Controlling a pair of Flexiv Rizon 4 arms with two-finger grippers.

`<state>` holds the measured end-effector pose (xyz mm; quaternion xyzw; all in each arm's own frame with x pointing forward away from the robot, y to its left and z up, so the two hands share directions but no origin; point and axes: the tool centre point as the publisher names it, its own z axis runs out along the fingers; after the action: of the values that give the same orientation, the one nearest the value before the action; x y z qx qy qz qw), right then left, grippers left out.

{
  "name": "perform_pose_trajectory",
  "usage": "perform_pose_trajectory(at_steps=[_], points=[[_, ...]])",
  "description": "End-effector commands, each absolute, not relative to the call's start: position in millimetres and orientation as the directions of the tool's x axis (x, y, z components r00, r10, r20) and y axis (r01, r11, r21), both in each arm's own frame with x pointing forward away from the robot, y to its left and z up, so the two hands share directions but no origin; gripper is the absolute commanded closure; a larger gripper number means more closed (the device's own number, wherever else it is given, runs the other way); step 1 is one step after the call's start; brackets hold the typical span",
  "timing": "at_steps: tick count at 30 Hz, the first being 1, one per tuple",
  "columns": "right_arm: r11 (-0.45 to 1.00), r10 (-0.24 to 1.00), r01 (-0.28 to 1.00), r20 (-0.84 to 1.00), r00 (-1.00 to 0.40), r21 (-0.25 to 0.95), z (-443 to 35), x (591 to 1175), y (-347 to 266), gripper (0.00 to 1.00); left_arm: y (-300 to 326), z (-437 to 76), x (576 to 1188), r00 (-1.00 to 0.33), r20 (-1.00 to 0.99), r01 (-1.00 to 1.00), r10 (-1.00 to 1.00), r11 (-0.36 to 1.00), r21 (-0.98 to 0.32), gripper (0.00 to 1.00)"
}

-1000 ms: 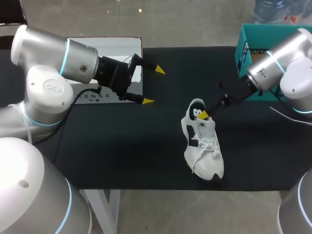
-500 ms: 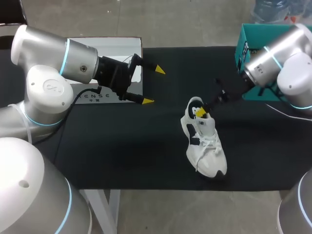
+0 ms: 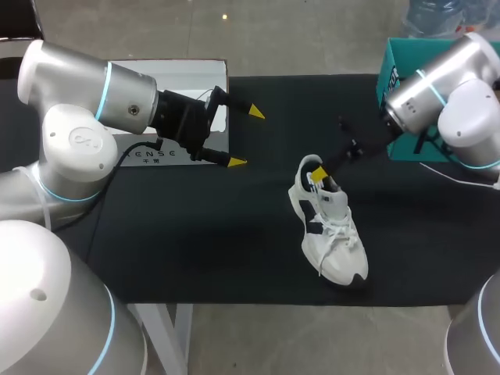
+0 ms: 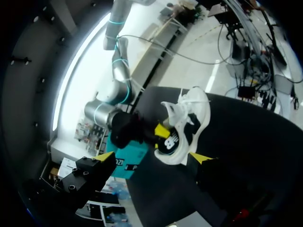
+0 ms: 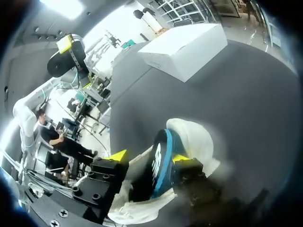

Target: Take the shoe out of the shoebox, open the shoe tongue, remove and reinsert the insole, then place the shoe into the shoebox

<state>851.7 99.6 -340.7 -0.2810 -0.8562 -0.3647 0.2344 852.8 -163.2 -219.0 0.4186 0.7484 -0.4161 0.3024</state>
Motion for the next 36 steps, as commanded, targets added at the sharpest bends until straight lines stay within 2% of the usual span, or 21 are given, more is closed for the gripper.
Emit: perform_pose_trajectory(at_steps=[1,5,9,24,25,27,28,29,36], points=[[0.579,0.308,0.652,0.609,-0.731,0.489,-343.8,851.9,101.4,0.93,-162.8,-218.7,852.5,-0.466,-0.800,0.879,0.377,0.304,-0.369,0.00],[0.582,0.310,0.653,0.611,-0.729,0.484,-344.6,849.0,99.5,0.91,-162.8,-218.7,852.5,-0.466,-0.800,0.879,0.377,0.304,-0.369,0.00],[0.584,0.312,0.656,0.613,-0.726,0.479,-346.1,844.6,97.6,1.00,-162.8,-218.7,852.5,-0.466,-0.800,0.879,0.377,0.304,-0.369,0.00],[0.587,0.324,0.679,0.641,-0.696,0.441,-359.7,824.4,92.9,1.00,-162.8,-218.7,852.5,-0.466,-0.800,0.879,0.377,0.304,-0.369,0.00],[0.587,0.326,0.680,0.640,-0.695,0.440,-360.0,825.2,92.7,0.95,-162.8,-218.7,852.5,-0.466,-0.800,0.879,0.377,0.304,-0.369,0.00],[0.584,0.332,0.679,0.633,-0.700,0.444,-355.6,827.6,93.1,0.58,-162.8,-218.7,852.5,-0.466,-0.800,0.879,0.377,0.304,-0.369,0.00],[0.583,0.332,0.678,0.630,-0.702,0.448,-353.6,828.7,93.3,0.45,-162.8,-218.7,852.5,-0.466,-0.800,0.879,0.377,0.304,-0.369,0.00],[0.583,0.332,0.675,0.625,-0.706,0.452,-351.4,830.3,93.6,0.00,-162.8,-218.7,852.5,-0.466,-0.800,0.879,0.377,0.304,-0.369,0.00],[0.575,0.337,0.663,0.600,-0.726,0.480,-337.5,839.5,92.0,0.00,-162.8,-218.7,852.5,-0.466,-0.800,0.879,0.377,0.304,-0.369,0.00]])
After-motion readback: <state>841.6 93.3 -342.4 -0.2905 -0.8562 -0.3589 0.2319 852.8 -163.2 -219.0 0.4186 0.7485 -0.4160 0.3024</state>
